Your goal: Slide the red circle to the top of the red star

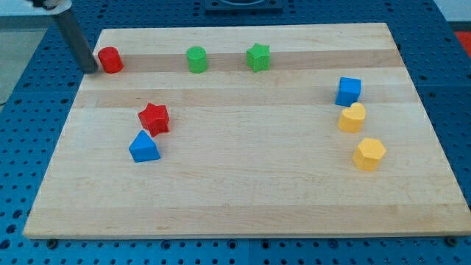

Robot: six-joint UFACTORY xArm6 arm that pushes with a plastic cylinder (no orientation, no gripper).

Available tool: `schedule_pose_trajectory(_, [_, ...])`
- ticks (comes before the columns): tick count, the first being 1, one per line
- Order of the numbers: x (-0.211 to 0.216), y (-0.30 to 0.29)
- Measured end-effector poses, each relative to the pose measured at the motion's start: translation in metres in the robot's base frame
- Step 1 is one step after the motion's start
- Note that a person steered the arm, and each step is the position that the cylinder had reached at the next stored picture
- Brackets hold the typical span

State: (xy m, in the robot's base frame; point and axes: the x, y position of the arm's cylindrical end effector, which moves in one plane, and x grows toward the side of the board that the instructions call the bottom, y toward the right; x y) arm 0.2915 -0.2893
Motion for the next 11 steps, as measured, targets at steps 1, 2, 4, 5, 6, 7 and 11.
schedule_pose_trajectory(1, [-0.022, 0.056])
schedule_pose_trajectory(2, [0.027, 0.070])
schedule_pose_trajectory(4, [-0.011, 0.074])
schedule_pose_trajectory(5, [0.004, 0.109])
schedule_pose_trajectory(6, [0.036, 0.118])
schedule_pose_trajectory(7, [0.049, 0.122])
schedule_pose_trajectory(11, [0.080, 0.108])
